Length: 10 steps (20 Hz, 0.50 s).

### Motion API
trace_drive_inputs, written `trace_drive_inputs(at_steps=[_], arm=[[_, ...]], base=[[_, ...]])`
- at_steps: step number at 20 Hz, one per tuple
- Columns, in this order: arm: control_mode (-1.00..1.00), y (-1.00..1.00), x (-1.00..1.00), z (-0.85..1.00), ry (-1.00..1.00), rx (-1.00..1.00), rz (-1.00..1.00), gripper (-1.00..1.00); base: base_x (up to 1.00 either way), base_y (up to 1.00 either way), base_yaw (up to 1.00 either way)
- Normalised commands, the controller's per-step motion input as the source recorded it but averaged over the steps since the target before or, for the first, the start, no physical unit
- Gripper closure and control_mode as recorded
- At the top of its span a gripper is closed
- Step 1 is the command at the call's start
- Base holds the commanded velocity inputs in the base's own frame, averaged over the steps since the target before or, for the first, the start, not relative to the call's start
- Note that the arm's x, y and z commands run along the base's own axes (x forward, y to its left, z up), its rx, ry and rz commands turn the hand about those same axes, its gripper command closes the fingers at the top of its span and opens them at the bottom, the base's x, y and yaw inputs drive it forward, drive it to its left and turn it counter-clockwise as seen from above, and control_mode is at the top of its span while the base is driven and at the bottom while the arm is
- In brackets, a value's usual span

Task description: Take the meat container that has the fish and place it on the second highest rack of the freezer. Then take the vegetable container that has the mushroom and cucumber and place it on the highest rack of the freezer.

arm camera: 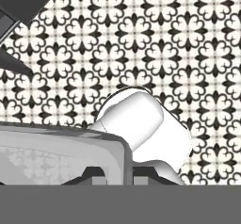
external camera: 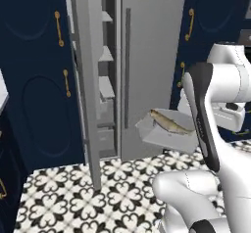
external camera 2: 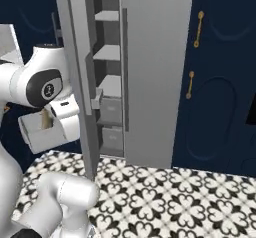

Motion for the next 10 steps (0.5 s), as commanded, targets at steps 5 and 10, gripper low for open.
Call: trace_drive_inputs(at_steps=[5, 10], arm=[[1.00, 0.00, 0.00, 0.00, 0.00, 0.00, 0.00, 1.00], [1.00, 0.00, 0.00, 0.00, 0.00, 0.00, 0.00, 1.00]], base=[[0.67, -0.17, -0.59], [1.00, 0.00, -0.18]])
